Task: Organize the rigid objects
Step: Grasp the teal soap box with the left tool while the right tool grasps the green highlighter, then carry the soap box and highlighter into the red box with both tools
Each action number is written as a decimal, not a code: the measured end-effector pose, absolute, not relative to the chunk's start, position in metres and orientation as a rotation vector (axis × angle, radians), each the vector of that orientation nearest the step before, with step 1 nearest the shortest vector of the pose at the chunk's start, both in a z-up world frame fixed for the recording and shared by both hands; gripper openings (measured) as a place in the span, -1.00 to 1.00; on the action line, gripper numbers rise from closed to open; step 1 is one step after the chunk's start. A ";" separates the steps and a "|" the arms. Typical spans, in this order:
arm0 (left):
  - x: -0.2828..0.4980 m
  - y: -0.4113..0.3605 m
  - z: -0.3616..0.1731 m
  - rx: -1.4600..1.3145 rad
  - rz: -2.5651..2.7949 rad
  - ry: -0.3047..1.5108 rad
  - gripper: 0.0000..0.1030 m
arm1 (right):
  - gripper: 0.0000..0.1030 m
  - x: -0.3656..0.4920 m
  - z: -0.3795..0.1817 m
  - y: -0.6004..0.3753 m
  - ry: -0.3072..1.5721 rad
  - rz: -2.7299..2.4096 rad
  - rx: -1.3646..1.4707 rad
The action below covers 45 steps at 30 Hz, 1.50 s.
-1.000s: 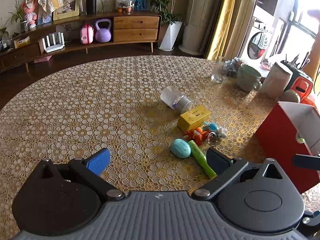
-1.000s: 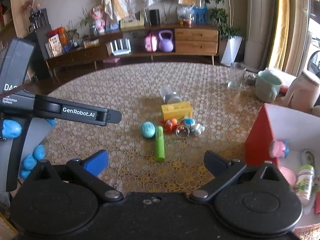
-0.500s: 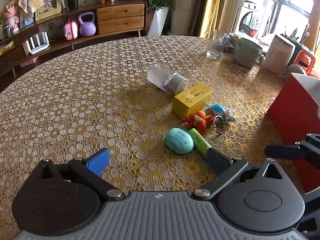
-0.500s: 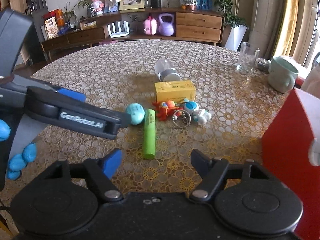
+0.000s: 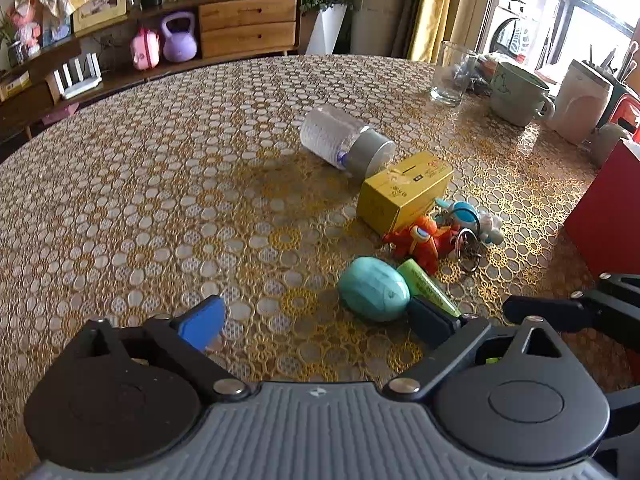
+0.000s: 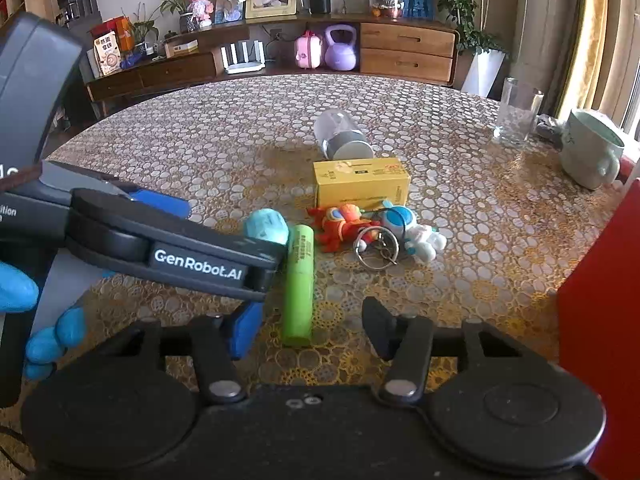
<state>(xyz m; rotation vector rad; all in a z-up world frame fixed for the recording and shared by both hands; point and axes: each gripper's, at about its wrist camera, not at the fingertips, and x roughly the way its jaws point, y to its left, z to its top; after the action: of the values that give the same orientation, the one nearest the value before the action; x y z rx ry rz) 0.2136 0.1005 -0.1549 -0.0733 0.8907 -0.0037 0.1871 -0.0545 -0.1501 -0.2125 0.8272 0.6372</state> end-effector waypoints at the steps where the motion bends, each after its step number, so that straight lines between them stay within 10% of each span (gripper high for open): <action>1: 0.214 0.100 -0.154 -0.069 -0.007 0.885 0.77 | 0.03 0.188 -0.151 -0.054 0.827 0.638 -0.210; 10: 0.215 0.089 -0.152 -0.012 -0.044 0.841 -0.09 | -0.46 0.192 -0.153 -0.046 0.803 0.633 -0.225; 15: 0.216 0.084 -0.152 -0.013 -0.048 0.839 -0.24 | -0.68 0.191 -0.151 -0.045 0.805 0.625 -0.242; 45: 0.130 0.035 -0.049 -0.064 -0.112 0.824 -0.24 | -0.71 0.108 -0.048 -0.155 0.762 0.581 0.038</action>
<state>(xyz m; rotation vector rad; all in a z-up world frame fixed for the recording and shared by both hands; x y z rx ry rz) 0.1303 0.0349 -0.0490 -0.0643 0.8242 -0.1120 0.1079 -0.1553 -0.0481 0.0377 0.7623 0.5812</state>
